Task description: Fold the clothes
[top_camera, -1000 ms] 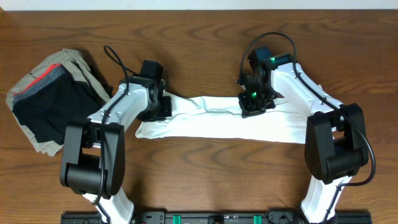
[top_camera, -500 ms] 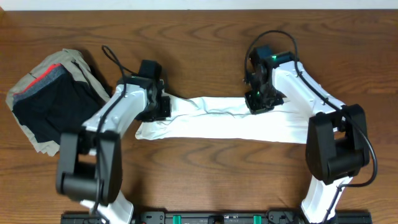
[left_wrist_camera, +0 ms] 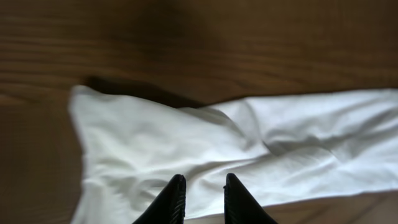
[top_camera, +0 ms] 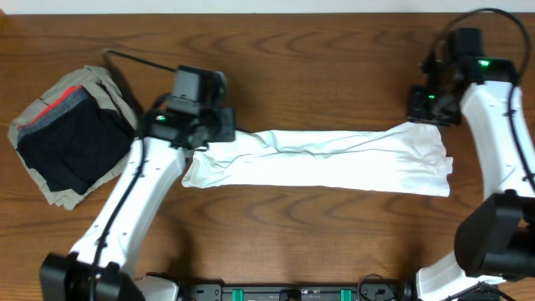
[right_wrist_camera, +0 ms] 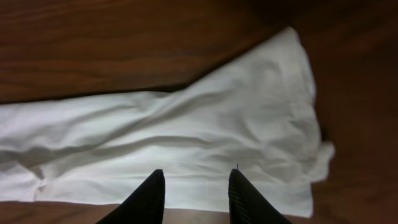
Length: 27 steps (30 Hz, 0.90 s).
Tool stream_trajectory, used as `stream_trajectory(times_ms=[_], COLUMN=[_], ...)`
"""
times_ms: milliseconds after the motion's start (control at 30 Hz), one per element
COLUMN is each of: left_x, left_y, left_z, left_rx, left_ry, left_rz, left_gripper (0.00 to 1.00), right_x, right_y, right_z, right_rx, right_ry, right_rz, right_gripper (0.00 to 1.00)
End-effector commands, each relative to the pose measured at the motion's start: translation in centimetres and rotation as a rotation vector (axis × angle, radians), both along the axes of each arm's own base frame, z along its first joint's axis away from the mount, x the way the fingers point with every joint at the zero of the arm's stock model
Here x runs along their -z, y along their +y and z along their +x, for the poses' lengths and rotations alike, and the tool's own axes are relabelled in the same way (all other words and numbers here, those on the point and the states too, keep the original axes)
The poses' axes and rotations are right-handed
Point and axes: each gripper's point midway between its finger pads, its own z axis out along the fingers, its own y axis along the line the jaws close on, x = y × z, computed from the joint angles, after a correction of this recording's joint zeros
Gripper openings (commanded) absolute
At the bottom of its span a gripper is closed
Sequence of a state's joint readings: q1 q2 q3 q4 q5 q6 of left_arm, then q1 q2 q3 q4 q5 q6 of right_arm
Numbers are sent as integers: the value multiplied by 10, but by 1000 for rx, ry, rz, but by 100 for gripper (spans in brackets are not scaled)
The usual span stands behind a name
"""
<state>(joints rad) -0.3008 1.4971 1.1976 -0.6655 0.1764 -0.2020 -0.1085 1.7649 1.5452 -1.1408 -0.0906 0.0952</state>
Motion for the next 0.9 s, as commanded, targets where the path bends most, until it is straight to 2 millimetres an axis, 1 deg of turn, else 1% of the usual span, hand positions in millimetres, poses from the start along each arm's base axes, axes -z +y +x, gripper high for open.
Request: stream_trajectory(times_ms=[0,33,67,133,267,367,467,533,633,667,700,733,767,867], left_x=[20,27,35,52,94,125,149,160,170,171,171,171,171,171], left_y=[-25,-33,-38,-43,-42,-43,-39,-35,-28,-25,-22,-20,-17,-11], left_z=[-4,-6,-6,-6,-9,-17,-23,-25,-26,-26,-26,-26,-25,-24], left_rx=[76,96,109,121,113,123,119,110,94,87,81,74,66,48], left_ry=[39,53,68,104,210,303,369,395,422,430,434,437,440,446], left_rz=[19,25,31,45,79,86,109,128,138,139,139,138,137,135], left_gripper=[22,22,22,22,22,22,22,22,22,22,22,22,22,22], right_x=[8,10,13,18,29,37,43,43,43,44,45,46,49,60], right_y=[-14,-22,-26,-33,-36,-36,-43,-51,-63,-69,-73,-77,-82,-92], right_z=[-7,-10,-13,-18,-29,-35,-40,-41,-43,-45,-47,-49,-53,-62], right_rx=[47,69,82,104,90,82,113,141,177,185,196,200,215,241], right_ry=[24,32,39,56,92,111,132,133,128,129,132,134,140,150], right_rz=[51,52,53,57,58,57,26,7,9,9,11,14,18,24], right_gripper=[33,33,35,35,36,36,36,38,50,53,59,63,66,69])
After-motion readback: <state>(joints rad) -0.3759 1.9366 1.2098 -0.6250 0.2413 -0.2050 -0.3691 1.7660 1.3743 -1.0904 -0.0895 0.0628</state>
